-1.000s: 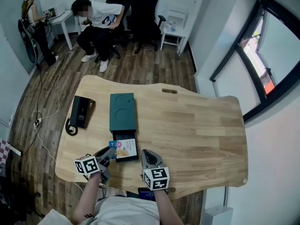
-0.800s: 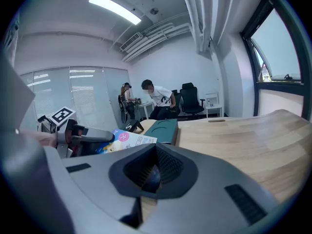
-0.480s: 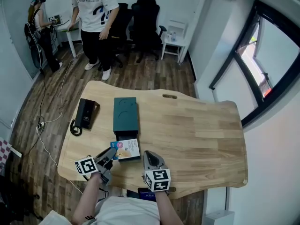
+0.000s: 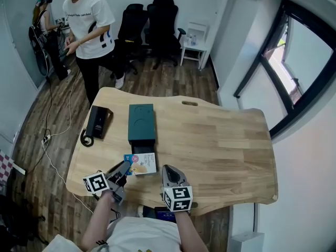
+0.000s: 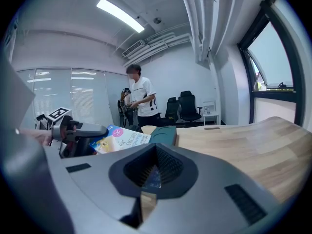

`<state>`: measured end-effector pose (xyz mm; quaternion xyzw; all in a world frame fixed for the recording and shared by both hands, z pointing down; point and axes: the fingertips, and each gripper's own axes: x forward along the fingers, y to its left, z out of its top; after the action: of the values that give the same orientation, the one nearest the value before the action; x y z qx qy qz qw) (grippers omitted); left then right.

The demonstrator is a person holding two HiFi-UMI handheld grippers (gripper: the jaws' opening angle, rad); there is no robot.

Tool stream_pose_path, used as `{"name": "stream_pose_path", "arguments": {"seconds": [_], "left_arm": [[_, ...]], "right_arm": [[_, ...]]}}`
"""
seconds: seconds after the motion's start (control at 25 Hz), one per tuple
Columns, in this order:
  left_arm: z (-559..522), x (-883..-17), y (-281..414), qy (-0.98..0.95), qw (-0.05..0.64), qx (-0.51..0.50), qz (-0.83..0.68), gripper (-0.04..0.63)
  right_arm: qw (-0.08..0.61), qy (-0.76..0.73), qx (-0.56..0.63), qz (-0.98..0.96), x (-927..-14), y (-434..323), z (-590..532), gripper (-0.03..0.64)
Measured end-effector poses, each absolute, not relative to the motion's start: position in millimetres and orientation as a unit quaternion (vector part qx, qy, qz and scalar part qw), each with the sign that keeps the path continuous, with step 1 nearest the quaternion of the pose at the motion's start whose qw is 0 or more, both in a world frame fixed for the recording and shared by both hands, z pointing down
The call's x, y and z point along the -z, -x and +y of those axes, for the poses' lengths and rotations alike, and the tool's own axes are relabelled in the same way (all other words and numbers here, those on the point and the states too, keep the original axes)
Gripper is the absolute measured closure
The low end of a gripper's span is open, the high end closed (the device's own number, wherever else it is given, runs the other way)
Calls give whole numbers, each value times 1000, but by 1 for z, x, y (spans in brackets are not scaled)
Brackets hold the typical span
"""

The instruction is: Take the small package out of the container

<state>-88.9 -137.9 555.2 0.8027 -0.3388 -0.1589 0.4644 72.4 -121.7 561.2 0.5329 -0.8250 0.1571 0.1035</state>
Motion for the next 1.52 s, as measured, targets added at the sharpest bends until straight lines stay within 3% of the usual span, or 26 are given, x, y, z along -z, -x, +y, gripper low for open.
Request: {"name": "stream_pose_path", "arguments": {"seconds": [1.52], "left_arm": [[-147, -545, 96, -812, 447, 167, -336, 497]], "right_arm": [[112, -513, -145, -838, -554, -61, -122, 612]]}}
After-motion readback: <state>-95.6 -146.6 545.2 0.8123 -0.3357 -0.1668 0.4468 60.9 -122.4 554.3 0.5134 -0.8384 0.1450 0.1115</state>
